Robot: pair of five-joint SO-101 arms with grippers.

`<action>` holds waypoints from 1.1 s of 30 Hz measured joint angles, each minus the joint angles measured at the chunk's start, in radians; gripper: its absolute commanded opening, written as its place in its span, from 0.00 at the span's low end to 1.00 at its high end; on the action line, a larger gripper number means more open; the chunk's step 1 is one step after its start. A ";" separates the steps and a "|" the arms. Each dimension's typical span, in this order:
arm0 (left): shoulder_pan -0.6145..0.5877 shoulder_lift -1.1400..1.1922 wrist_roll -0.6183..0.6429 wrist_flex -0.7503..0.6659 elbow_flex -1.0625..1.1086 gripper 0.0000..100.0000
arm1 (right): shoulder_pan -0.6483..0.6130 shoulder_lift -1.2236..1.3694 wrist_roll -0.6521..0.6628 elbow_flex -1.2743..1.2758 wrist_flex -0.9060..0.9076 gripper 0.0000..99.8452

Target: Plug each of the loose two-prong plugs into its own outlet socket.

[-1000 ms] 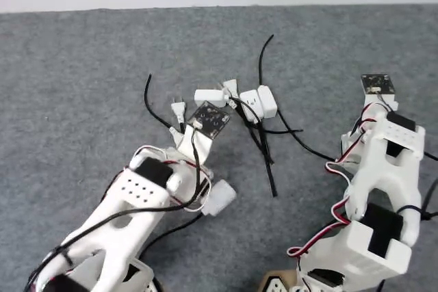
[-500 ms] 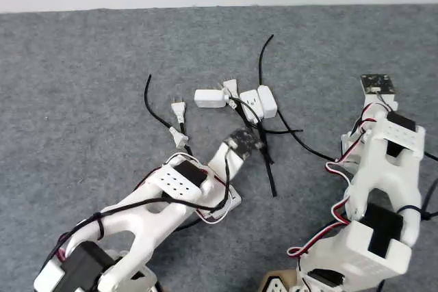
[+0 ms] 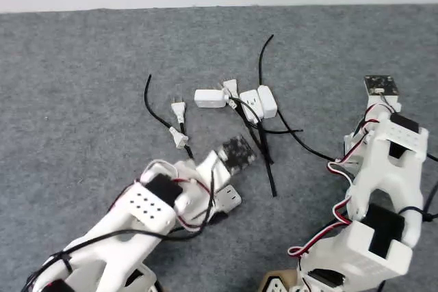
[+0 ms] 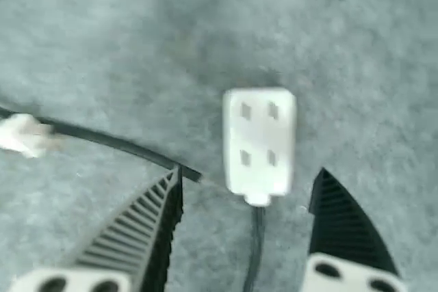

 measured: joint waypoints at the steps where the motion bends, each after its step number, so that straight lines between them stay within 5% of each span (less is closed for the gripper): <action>1: 0.011 -0.005 -0.020 0.000 0.008 0.29 | 0.000 0.000 0.000 0.000 0.000 0.13; 13: 0.009 0.051 -0.126 -0.061 0.009 0.29 | 0.029 0.000 0.000 0.000 0.000 0.13; 33: 0.011 0.571 -0.020 -0.003 -0.330 0.27 | 0.046 0.000 0.000 0.000 0.000 0.13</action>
